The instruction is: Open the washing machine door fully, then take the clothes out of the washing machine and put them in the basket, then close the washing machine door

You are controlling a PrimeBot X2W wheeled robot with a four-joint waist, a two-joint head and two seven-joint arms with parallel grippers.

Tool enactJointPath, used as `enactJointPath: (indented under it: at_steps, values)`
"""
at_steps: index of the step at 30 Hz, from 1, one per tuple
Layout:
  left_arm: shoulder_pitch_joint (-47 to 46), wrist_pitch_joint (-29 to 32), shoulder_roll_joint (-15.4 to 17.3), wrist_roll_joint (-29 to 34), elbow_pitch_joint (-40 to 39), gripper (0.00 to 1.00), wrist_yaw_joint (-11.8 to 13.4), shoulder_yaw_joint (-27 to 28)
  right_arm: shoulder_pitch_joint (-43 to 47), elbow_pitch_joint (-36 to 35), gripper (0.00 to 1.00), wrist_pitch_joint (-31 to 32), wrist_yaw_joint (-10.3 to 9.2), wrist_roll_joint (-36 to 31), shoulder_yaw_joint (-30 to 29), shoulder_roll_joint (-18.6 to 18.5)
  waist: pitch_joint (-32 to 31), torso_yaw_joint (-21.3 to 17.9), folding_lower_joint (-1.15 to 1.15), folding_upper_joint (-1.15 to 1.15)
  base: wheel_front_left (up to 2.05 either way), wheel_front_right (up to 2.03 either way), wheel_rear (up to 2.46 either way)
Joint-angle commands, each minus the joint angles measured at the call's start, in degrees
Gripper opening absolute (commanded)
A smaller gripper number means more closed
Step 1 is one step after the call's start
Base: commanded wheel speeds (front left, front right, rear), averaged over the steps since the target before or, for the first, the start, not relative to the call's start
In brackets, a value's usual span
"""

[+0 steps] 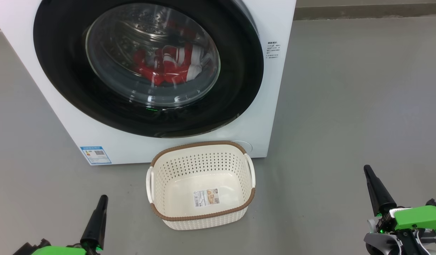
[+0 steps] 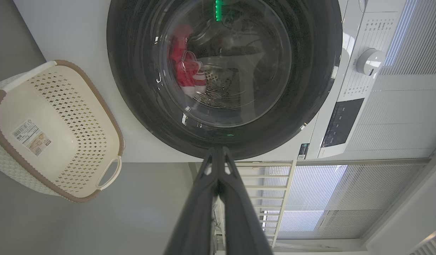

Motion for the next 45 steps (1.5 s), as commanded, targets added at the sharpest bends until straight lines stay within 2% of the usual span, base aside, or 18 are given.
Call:
enactJointPath:
  at_steps: [1, 5, 6, 11, 16, 22, 45]
  values:
    - [-2.3, 0.2, 0.5, 0.6, -1.3, 0.00, -0.4, 2.0, -2.4, -1.6, 0.00, 0.3, -0.04, 0.0, 1.0, -0.5, 0.0, 0.0, 0.00, 0.00, 0.00, 0.00, 0.00]
    - [-2.3, 0.2, 0.5, 0.6, -1.3, 0.00, -0.4, 2.0, -2.4, -1.6, 0.00, 0.3, -0.04, 0.0, 1.0, -0.5, 0.0, 0.0, 0.00, 0.00, 0.00, 0.00, 0.00]
    - [0.0, 0.0, 0.0, 0.0, 0.0, 1.00, 0.0, 0.0, 0.0, 0.0, 1.00, 0.0, 0.00, 0.0, 0.0, 0.0, 0.0, 0.0, 0.00, 0.00, 0.00, 0.00, 0.00]
    - [0.9, -0.4, -0.3, 0.1, 1.3, 1.00, 0.1, -0.3, 0.8, 1.6, 1.00, -0.3, 0.01, 0.0, 0.5, 0.6, 0.1, 0.0, 0.00, 0.00, 0.00, 0.00, 0.00]
    - [1.1, -1.2, -0.3, 0.8, 0.6, 1.00, 0.0, -0.3, 0.9, 1.2, 1.00, -0.9, 0.01, -0.3, 1.0, 0.5, 0.0, 0.1, 0.13, 0.00, 0.00, 0.00, 0.00]
    - [1.4, -2.1, -0.1, 3.0, -0.1, 1.00, 0.0, -0.5, 1.1, 0.9, 1.00, -1.9, 0.01, -1.6, 2.0, -0.1, 0.2, 0.1, 0.01, 0.00, 0.00, 0.00, 0.00]
    - [2.8, -6.0, -0.1, 21.6, -2.8, 1.00, -0.1, -0.3, 1.1, 1.4, 1.00, -6.0, 0.00, -12.2, 6.1, -2.3, 0.4, 0.0, 0.00, 0.00, 0.00, 0.00, 0.00]
